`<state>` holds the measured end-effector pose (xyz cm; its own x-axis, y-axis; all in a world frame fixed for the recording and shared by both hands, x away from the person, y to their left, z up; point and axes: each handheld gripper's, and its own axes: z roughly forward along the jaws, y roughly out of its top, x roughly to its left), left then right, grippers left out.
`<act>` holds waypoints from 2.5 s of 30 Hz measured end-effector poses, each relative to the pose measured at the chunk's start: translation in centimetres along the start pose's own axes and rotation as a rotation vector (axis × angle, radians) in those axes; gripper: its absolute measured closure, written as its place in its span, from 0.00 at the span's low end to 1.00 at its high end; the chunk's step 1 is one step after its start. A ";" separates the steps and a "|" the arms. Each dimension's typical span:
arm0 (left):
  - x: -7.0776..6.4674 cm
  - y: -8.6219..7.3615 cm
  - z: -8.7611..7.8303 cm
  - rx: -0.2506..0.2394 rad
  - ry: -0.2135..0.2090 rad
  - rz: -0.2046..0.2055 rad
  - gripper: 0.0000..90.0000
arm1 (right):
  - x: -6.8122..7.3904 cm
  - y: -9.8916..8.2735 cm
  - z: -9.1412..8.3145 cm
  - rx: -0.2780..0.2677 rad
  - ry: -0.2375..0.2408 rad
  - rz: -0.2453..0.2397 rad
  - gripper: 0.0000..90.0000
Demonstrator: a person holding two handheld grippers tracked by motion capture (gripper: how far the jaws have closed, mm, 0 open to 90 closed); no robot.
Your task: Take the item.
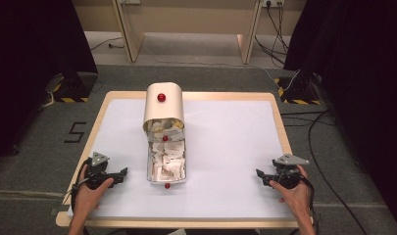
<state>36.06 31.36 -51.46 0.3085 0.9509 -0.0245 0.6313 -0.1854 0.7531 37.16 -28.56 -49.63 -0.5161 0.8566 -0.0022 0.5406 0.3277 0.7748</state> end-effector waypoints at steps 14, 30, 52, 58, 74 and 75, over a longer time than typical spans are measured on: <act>0.0 0.0 0.0 0.003 0.000 0.003 0.13 | 3.5 2.3 -1.5 -0.123 0.002 -0.052 0.29; 0.0 0.0 0.0 0.003 0.000 0.003 0.13 | 12.6 7.1 -0.5 -0.161 0.191 -0.175 0.40; 0.0 0.0 0.0 0.001 0.000 0.001 0.13 | 21.3 11.0 3.9 -0.159 0.434 -0.325 0.59; 0.0 0.0 0.0 0.000 0.000 0.000 0.13 | 23.2 11.4 5.1 -0.134 0.439 -0.386 0.63; 0.0 0.0 0.0 0.003 0.000 0.003 0.13 | 23.6 11.1 7.7 -0.068 0.452 -0.379 0.71; 0.0 0.0 0.0 0.001 0.000 0.001 0.13 | 23.6 11.1 7.8 -0.063 0.455 -0.377 0.74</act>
<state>36.06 31.37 -51.45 0.3089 0.9508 -0.0240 0.6317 -0.1863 0.7525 36.13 -1.57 -45.99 -0.9052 0.4244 -0.0238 0.2317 0.5398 0.8093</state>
